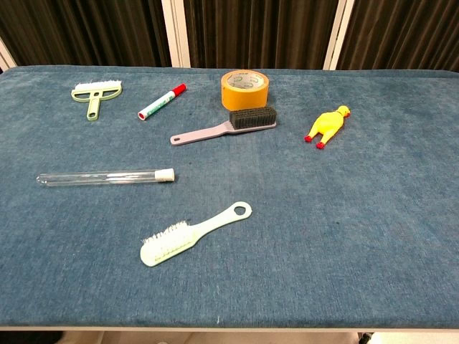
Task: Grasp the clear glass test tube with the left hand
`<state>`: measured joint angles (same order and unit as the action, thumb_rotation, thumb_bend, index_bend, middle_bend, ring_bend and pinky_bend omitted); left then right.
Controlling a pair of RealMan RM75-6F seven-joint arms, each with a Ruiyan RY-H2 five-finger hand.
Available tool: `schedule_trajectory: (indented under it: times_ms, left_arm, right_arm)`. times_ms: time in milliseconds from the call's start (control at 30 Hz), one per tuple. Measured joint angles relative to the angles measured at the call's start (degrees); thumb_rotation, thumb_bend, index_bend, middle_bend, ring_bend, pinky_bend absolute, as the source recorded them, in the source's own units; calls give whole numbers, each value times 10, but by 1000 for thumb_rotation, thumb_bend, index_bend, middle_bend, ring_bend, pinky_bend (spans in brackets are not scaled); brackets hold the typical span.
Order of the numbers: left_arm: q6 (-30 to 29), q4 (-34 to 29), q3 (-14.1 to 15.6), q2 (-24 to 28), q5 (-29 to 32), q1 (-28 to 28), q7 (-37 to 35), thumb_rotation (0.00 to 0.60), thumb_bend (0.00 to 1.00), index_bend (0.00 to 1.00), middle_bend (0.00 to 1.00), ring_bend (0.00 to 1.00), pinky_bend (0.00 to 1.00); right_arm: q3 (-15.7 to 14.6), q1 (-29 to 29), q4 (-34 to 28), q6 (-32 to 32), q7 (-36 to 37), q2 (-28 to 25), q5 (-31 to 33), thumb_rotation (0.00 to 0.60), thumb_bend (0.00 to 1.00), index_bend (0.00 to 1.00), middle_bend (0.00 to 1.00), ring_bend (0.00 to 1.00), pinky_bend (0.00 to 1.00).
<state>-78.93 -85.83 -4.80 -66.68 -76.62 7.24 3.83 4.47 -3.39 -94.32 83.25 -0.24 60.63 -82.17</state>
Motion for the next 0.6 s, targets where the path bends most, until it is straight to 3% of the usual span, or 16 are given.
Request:
schedule_trajectory:
  times_ms: [600]
  left_arm:
    - [5, -1, 1, -1, 1, 2, 1, 600, 307, 36, 0, 0, 119]
  right_arm:
    - [1, 1, 0, 3, -2, 0, 0, 600, 356, 310, 136, 105, 21]
